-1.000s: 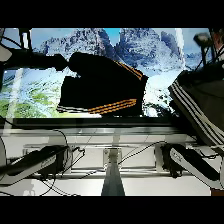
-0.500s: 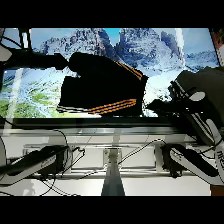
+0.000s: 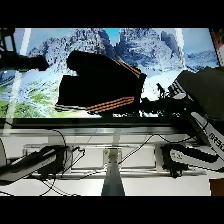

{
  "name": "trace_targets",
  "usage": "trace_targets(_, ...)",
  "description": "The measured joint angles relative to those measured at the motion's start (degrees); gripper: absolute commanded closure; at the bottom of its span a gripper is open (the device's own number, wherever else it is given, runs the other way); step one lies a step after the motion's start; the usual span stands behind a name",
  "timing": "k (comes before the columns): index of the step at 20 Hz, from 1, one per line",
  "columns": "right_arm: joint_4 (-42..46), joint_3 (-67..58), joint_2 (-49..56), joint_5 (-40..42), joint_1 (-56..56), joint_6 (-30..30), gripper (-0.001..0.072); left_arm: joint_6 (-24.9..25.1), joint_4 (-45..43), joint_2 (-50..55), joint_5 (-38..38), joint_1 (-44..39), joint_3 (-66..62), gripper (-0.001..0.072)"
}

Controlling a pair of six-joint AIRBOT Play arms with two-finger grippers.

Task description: Fold the clothes and pants, and hang the long-sleeved shirts on hangers.

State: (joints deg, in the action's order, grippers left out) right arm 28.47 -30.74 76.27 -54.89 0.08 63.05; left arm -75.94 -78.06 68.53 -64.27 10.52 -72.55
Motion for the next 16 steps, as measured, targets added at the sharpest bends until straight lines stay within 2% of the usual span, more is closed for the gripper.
trace_targets(4, 1.6, -6.0, 0.6, 0.2, 0.7, -4.7, 0.0679, -0.3, -6.3, 1.5, -5.9, 9.0, 3.0, 0.0135)
trace_targets(6, 4.7, -9.5, 0.7, 0.2, 0.9, -5.7, 0.0678, 2.6, -4.4, 2.3, -9.2, 13.3, 6.9, 0.0135)
trace_targets(9, 9.0, -13.3, 0.8, 0.3, 0.9, -6.6, 0.0678, 10.9, 5.0, 3.0, -12.0, 18.6, 15.7, 0.0135)
trace_targets(11, 10.4, -14.5, 0.8, 0.3, 1.0, -6.8, 0.0678, 15.3, 12.5, 3.8, -11.2, 20.7, 22.2, 0.0131)
trace_targets(16, 11.9, -15.5, 0.9, 0.4, 1.0, -7.1, 0.0678, 19.8, 25.9, 8.9, -6.5, 21.5, 34.1, 0.0127)
